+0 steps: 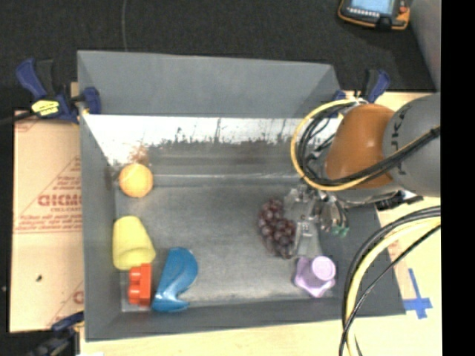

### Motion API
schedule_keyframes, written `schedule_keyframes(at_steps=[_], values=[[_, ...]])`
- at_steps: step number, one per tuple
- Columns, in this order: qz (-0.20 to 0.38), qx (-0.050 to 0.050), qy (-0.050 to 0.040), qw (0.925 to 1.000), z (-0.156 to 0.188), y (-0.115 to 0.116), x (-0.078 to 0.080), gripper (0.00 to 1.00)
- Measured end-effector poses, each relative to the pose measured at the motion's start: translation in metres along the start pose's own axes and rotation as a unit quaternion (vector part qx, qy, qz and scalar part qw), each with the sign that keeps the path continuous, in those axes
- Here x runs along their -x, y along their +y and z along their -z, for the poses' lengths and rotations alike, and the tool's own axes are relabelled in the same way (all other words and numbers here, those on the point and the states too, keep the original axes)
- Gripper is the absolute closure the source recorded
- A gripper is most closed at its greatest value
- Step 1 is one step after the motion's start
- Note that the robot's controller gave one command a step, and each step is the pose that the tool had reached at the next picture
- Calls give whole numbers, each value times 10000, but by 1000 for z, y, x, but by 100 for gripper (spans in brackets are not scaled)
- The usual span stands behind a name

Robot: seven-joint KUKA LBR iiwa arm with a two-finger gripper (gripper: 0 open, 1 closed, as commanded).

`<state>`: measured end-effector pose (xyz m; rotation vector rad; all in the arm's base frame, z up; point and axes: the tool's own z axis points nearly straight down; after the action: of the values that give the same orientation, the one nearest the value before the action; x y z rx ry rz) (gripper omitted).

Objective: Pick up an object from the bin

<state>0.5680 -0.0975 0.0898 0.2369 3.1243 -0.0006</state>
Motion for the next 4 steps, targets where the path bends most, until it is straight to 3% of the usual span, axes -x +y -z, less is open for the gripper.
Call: schedule_keyframes(at_steps=[1,2,3,4], values=[[-575,1,-84,9983,75,7,-12,0],[-750,-9,-1,9972,11,24,-37,0],[-1583,6,-106,9873,-20,17,-26,0],[-1398,-14,-9,9902,-19,40,-37,100]])
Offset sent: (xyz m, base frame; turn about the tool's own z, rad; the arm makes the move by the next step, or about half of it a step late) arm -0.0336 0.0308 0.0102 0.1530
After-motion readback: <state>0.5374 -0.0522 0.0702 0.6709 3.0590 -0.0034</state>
